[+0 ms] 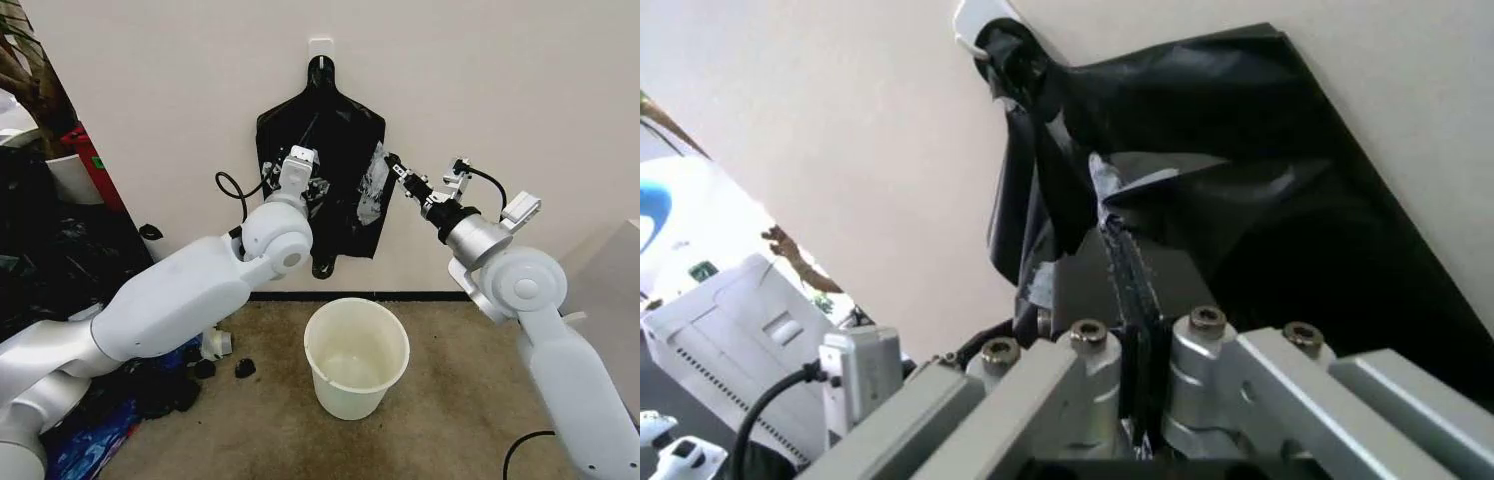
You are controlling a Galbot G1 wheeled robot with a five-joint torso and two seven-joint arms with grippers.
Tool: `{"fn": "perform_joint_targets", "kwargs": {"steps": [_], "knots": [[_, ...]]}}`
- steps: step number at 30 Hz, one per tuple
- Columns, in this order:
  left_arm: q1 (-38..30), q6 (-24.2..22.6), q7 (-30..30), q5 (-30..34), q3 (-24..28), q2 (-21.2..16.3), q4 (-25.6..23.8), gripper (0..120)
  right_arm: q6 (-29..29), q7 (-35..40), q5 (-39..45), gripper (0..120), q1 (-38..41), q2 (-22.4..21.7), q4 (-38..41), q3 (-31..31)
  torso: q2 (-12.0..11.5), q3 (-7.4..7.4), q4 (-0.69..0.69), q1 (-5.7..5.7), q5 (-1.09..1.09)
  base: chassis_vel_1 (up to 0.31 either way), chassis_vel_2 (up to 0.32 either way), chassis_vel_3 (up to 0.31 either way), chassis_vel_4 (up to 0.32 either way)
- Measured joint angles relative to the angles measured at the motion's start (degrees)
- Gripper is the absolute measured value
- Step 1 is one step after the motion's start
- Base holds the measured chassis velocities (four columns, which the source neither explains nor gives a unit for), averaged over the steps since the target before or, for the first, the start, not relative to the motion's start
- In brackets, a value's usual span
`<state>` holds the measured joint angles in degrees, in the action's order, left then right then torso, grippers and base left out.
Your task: Place the garbage bag over the trash bin.
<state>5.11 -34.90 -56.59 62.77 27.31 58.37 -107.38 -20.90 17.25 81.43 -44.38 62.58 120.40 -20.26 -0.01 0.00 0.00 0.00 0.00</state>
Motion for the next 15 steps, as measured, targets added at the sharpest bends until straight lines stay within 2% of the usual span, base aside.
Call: {"fn": "perform_joint_targets", "kwargs": {"steps": [1,5,7,8,9,11,12,15], "knots": [[0.00,0.00,0.00,0.00,0.00,0.00,0.00,73,0.00,0.00,0.00,0,0.00,0.00,0.00,0.00,0.00,0.00,0.00,0.00,0.00,0.000,0.000,0.000,0.000],[0.09,0.07,-0.05,0.31,-0.07,-0.01,-0.26,54,0.10,0.17,-0.03,0,-0.78,-0.52,0.42,-0.80,0.00,0.00,-0.01,0.00,0.00,0.000,0.000,0.000,0.000],[0.09,0.07,-0.05,0.31,-0.07,-0.01,-0.26,54,0.10,0.17,-0.03,0,-0.78,-0.52,0.42,-0.80,0.00,0.00,-0.01,0.00,0.00,0.000,0.000,0.000,0.000],[0.22,0.11,-0.08,0.45,-0.16,0.00,-0.37,43,0.25,0.27,-0.04,0,-1.12,-0.75,0.55,-1.18,0.00,0.00,0.00,0.00,0.00,0.000,0.000,0.000,0.000],[0.22,0.11,-0.08,0.45,-0.16,0.00,-0.37,43,0.25,0.27,-0.04,0,-1.12,-0.75,0.55,-1.18,0.00,0.00,0.00,0.00,0.00,0.000,0.000,0.000,0.000],[0.29,0.18,-0.18,0.53,-0.18,0.16,-0.42,31,0.32,0.36,-0.07,0,-1.39,-0.91,0.68,-1.35,0.00,0.00,0.00,0.00,0.00,0.000,0.000,0.000,0.000],[0.29,0.18,-0.18,0.53,-0.18,0.16,-0.42,31,0.32,0.36,-0.07,0,-1.39,-0.91,0.68,-1.35,0.00,0.00,0.00,0.00,0.00,0.000,0.000,0.000,0.000],[0.39,0.23,-0.27,0.66,-0.18,0.26,-0.66,19,0.36,0.39,-0.15,0,-1.64,-1.06,0.77,-1.52,0.00,0.00,-0.01,0.00,0.00,0.000,0.000,0.000,0.000]]}}
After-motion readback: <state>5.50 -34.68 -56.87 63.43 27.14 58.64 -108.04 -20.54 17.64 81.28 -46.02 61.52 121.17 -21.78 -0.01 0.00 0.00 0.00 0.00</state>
